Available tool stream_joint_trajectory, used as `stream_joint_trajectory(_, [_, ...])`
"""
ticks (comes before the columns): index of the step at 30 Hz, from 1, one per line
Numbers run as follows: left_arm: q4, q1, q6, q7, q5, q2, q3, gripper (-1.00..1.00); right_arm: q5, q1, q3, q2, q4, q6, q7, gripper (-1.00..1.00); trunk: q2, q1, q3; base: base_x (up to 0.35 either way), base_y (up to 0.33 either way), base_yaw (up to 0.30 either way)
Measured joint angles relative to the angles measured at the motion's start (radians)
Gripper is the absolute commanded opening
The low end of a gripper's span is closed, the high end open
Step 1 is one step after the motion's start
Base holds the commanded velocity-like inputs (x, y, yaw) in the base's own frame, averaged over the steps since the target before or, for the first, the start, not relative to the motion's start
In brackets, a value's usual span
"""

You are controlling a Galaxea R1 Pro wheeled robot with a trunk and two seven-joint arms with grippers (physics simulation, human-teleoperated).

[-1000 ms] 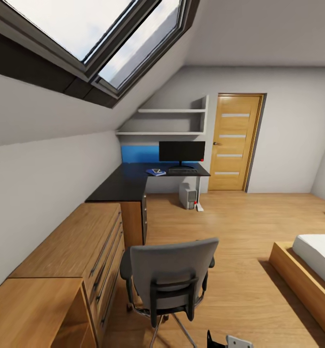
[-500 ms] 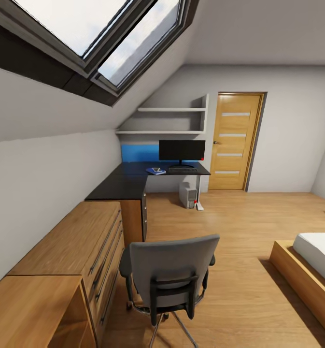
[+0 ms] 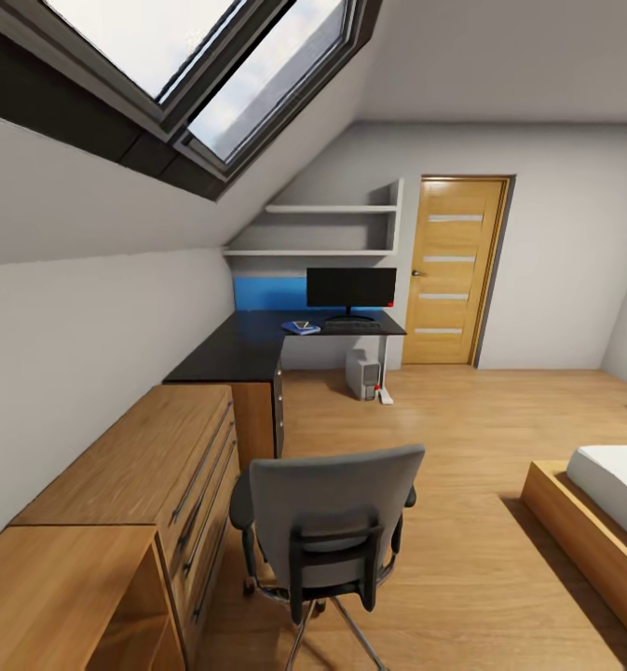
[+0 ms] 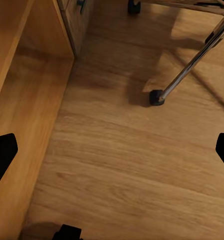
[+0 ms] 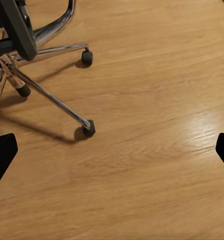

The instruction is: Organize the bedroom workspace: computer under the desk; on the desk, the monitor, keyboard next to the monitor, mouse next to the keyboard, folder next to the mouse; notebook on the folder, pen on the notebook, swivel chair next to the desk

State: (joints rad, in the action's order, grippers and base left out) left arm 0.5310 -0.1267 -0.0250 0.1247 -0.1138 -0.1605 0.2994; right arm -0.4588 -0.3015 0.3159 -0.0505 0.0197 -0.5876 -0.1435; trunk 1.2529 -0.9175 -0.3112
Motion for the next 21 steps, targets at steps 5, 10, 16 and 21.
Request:
stream_joint_trajectory(5, [0.000,0.000,0.000,0.000,0.000,0.002,0.000,1.00,-0.001,0.000,-0.001,0.002,0.000,0.000,0.000,1.00,0.035,-0.019,-0.016,0.000,0.000,0.000])
stream_joint_trajectory(10, [0.000,0.000,0.000,0.000,0.000,0.002,0.000,1.00,-0.001,0.000,0.000,0.003,0.000,0.000,0.000,1.00,0.070,-0.038,-0.031,0.000,0.000,0.000])
stream_joint_trajectory(16, [0.000,0.000,0.000,0.000,0.000,0.001,0.001,1.00,-0.001,0.000,-0.001,0.004,0.000,0.000,0.000,1.00,0.112,-0.061,-0.050,0.000,0.000,0.000])
stream_joint_trajectory(21, [-0.001,0.000,0.000,0.000,0.000,0.002,0.001,1.00,-0.001,0.001,-0.001,0.004,0.000,0.000,0.000,1.00,0.147,-0.081,-0.066,0.000,0.000,0.000])
